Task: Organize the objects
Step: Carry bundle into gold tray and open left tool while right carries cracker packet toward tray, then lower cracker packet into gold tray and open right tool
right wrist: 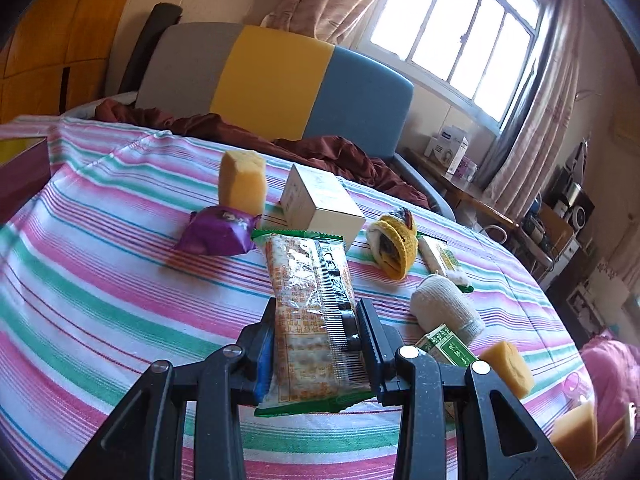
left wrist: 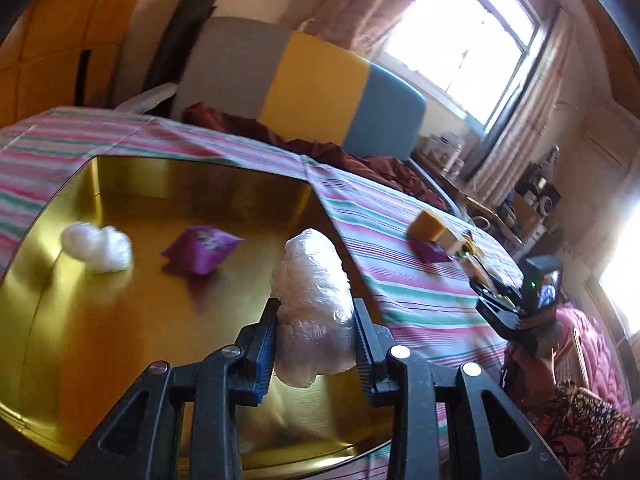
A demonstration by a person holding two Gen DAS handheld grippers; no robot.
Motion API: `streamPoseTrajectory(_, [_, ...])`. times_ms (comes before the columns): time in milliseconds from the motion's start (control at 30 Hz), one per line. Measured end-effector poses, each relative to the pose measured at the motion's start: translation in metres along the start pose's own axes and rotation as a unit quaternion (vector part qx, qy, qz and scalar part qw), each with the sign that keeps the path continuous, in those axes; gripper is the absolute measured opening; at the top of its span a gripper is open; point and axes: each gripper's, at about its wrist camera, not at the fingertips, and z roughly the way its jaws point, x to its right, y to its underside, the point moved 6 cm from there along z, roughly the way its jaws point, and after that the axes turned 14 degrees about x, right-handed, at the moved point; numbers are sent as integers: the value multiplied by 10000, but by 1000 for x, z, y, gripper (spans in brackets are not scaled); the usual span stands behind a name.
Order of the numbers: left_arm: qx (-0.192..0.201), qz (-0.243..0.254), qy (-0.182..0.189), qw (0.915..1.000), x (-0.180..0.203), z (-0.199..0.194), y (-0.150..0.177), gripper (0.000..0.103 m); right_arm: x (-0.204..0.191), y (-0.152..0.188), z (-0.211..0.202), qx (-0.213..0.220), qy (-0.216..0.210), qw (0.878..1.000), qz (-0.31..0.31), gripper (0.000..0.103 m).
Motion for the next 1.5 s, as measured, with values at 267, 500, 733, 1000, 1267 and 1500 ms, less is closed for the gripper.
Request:
streamPoseTrajectory(267, [-131,-323,-539,9979,-51,-11,-6,34,-15,-8,-16,94,-308,9994,-87,38])
streamPoseTrajectory(500, [-517,-357,-875,9942,-75,-11,-5,34,-50,-42,-61,338,-1025,9910,789,38])
streamPoseTrajectory(733, [-701,-511,-1290,9878,-103,-19,-4,34,-109,-88,-115,806,-1984,9707,1086,38])
streamPoseTrajectory(1000, [-663,-259,-2148,9741,-127,-30,-7,47,-172,-119,-157,954,-2835,9490,999,38])
streamPoseTrajectory(1267, [281,-1069,-2125,9709,-141,-60,-31,58,-231,-118,-176,729,-3476,9311,837,38])
streamPoseTrajectory(1500, [1078,-1160,-2479,9558,-150,-92,-52,60,-270,-96,-177,230,-3875,9204,462,38])
